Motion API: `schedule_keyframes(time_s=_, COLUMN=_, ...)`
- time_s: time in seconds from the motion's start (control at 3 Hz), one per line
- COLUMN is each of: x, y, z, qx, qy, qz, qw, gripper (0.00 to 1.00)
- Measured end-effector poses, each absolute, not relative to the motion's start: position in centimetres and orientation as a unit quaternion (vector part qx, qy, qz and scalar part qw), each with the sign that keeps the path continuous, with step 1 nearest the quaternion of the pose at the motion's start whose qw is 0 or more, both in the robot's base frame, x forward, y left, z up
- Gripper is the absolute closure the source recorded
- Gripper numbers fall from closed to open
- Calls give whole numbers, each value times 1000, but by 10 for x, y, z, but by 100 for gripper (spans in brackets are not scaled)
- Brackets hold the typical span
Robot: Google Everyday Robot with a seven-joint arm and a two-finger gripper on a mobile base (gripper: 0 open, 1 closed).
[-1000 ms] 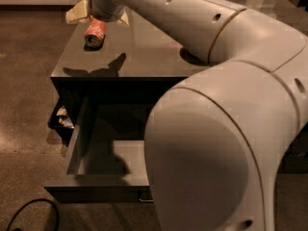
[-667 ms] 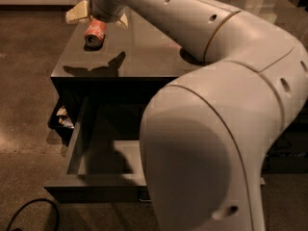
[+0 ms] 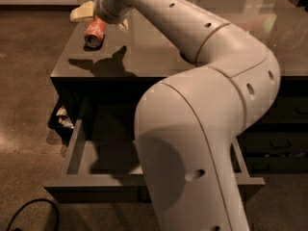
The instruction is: Place coke can into top drawer
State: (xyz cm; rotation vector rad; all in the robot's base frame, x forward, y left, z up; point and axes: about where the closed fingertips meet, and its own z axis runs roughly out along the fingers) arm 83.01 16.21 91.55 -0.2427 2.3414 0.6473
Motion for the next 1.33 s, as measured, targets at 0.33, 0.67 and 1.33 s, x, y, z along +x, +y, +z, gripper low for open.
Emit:
schedule_keyframes(time_s=0.33, x=842, y=167, z=907, qx=-83, qy=903, qz=261, qw=332, gripper=0)
schedule_keyframes(time_s=0.67, x=851, y=176, z=897, qx=-76, qy=907, qz=266, qw=318, gripper=0)
schedule_keyframes(time_s=1.33, x=869, y=200, z=885, qx=-74, qy=912, qz=269, qw=300, gripper=0)
